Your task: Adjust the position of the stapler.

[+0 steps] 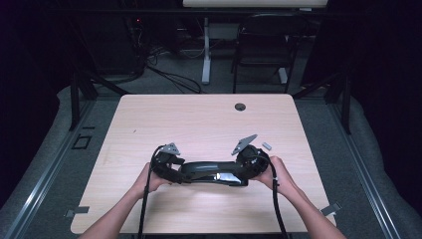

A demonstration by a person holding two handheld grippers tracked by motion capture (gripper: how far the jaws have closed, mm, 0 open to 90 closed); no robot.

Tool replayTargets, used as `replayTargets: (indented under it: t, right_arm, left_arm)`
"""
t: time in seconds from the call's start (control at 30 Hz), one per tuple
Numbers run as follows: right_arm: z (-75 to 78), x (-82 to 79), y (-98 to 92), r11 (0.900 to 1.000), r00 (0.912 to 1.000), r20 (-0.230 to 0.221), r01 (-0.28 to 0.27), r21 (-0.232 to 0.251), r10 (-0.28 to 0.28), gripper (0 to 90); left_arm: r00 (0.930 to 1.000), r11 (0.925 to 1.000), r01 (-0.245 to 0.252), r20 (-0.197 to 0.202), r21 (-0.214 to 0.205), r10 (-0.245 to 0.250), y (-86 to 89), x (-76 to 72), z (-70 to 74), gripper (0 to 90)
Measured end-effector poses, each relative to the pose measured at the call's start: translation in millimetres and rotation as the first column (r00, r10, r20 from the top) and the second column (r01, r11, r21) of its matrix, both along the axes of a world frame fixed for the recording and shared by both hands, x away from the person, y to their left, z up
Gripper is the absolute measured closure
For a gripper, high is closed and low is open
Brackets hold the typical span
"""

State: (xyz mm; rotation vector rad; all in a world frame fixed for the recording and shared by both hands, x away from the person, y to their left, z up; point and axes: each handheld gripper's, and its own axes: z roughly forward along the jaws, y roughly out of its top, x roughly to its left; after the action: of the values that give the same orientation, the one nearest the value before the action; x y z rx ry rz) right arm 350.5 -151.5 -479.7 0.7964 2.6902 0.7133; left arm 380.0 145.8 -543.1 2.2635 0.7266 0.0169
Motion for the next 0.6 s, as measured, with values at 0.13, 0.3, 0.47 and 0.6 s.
replayTargets:
  t: [0.13, 0.3, 0.47, 0.6]
  right_arm:
    - [3.8, -1.3, -9.8, 0.9998, 0.9997, -0.015, 0.018, 0.009, -0.018, 46.8]
    - [3.7, -1.1, -12.7, 0.9997, 0.9998, -0.015, 0.016, 0.015, -0.016, 48.1]
    - [2.1, -0.2, -14.3, 0.9993, 0.9999, -0.005, 0.013, 0.034, -0.013, 47.7]
    - [0.0, 2.0, -15.0, 0.9978, 0.9999, 0.004, 0.015, 0.064, -0.016, 47.2]
  left_arm:
    - [1.0000, 1.0000, -0.006, 0.000, 0.007, 0.006, -0.6, -0.3, 0.3, 23.9]
    - [0.9999, 1.0000, 0.007, -0.014, 0.004, -0.007, -1.4, 0.1, -0.5, 24.9]
    - [0.9993, 0.9996, 0.024, -0.029, -0.013, -0.024, 1.5, 1.1, 0.3, 26.3]
    - [0.9992, 0.9996, 0.025, -0.033, -0.011, -0.025, 2.8, 1.0, 1.1, 27.5]
